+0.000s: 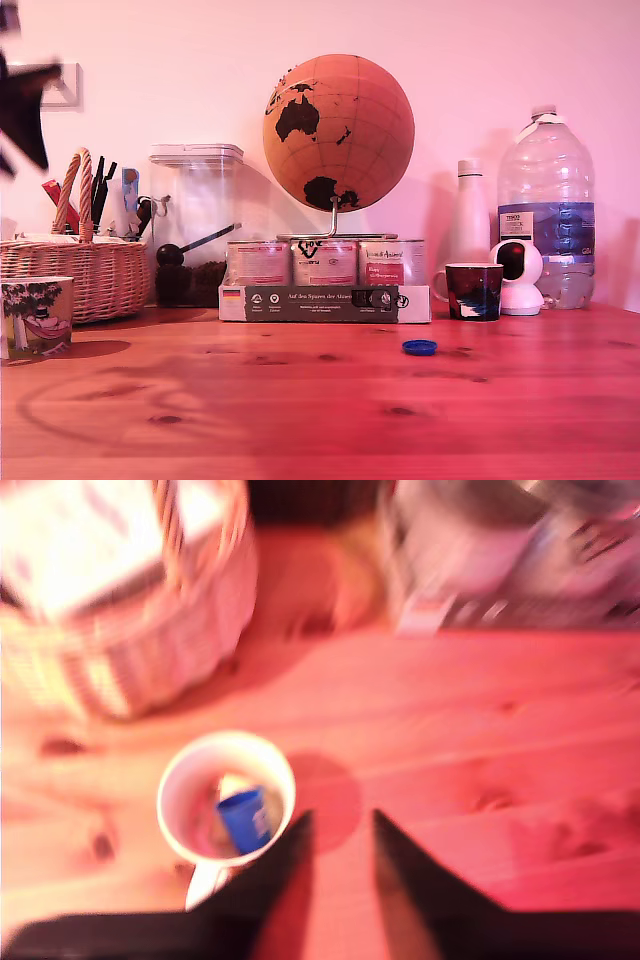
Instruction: Pick up the coffee capsules on the table and drop them inside the coffee cup
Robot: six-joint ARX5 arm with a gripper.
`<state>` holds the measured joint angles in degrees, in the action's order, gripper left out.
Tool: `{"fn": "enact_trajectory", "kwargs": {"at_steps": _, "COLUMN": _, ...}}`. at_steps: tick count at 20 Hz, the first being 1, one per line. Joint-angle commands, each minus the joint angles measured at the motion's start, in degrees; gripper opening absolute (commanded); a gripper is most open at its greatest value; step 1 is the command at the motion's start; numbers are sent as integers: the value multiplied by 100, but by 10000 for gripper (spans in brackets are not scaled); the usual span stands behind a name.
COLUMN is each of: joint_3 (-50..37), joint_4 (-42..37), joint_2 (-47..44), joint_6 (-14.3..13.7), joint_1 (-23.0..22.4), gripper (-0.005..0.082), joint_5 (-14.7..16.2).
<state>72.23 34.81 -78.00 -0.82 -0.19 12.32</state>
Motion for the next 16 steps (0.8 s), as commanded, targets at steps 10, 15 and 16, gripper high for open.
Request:
{"fn": "enact_trajectory", "kwargs": {"at_steps": 10, "joint_3": -1670, "joint_4": -1110, "joint_2": 1692, "joint_6": -42, "joint_1": -76, "gripper": -24, "joint_5": 13}}
{"fn": "enact_trajectory", "kwargs": {"at_steps": 15, "joint_3": -2935, "joint_4": -2124, "joint_2": 2752, "joint_6": -22, "joint_1": -111, "gripper": -24, "joint_5": 9}}
{"fn": "enact_trajectory", "kwargs": {"at_steps": 16, "joint_3": -3134, "joint_4": -2271, "joint_2": 2903, "joint_6": -24, "joint_1": -111, "gripper": -24, "joint_5": 7}}
